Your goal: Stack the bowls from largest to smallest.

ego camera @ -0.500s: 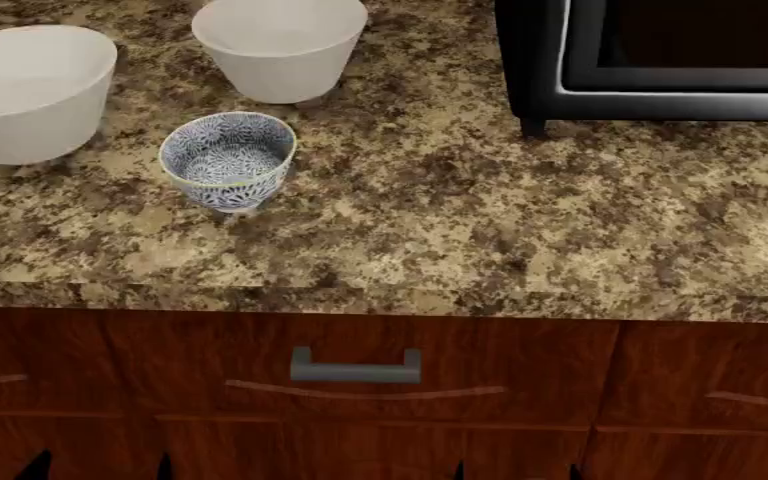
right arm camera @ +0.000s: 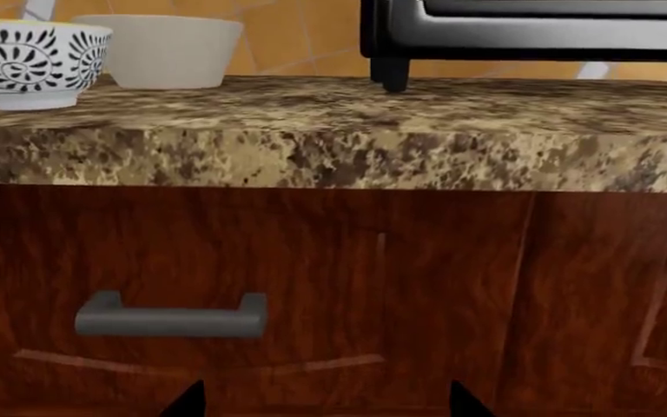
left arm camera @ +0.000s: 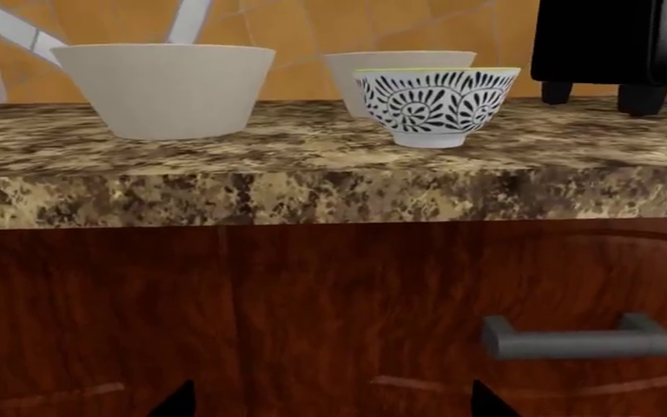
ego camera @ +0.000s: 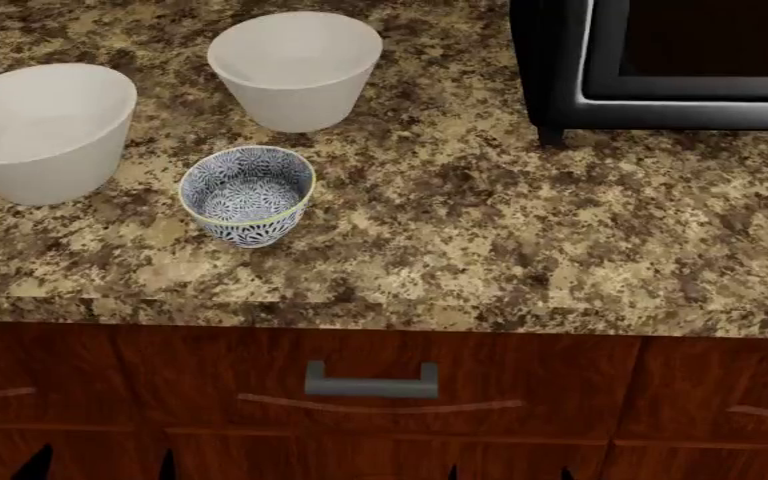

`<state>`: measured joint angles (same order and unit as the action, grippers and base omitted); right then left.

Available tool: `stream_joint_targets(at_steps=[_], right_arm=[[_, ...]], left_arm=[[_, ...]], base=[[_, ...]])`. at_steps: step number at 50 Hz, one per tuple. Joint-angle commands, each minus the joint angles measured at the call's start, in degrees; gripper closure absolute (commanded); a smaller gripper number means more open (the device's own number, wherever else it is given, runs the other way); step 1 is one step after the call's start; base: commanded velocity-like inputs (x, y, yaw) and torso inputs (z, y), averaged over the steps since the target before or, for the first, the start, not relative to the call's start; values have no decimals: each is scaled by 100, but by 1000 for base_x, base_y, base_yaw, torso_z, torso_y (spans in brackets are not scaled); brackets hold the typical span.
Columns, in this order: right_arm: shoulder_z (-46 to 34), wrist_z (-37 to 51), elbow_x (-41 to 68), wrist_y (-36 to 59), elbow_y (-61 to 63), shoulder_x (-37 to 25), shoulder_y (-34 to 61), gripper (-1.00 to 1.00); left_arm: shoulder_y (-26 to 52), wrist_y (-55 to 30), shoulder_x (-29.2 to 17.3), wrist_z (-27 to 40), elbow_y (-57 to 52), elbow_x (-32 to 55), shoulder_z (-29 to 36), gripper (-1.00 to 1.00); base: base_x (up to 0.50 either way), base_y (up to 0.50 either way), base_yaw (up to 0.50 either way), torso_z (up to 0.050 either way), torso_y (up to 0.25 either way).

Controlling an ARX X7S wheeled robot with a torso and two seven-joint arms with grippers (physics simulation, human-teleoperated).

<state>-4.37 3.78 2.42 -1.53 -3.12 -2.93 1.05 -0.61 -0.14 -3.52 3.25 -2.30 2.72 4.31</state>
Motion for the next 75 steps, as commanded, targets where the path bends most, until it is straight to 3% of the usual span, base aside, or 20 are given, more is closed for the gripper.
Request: stream_joint_targets(at_steps=[1, 12, 46, 75], right_arm=[[29, -26, -16, 7, 14, 18, -2, -100], [-117, 112, 106, -53, -32, -97, 11, -100], [-373, 327, 399, -108, -97, -271, 69, -100], [-511, 592, 532, 88, 165, -427, -7, -100]], left_arm=[[13, 3, 22, -20, 30, -11, -30, -100], [-12, -55, 3, -60, -37, 66, -1, -100], [18, 3, -238, 226, 37, 214, 291, -100], [-8, 269, -366, 510, -183, 258, 462, -100]], base=[[0, 0, 0, 0, 0], [0, 0, 0, 0, 0], [0, 391, 0, 0, 0], [0, 0, 0, 50, 0]])
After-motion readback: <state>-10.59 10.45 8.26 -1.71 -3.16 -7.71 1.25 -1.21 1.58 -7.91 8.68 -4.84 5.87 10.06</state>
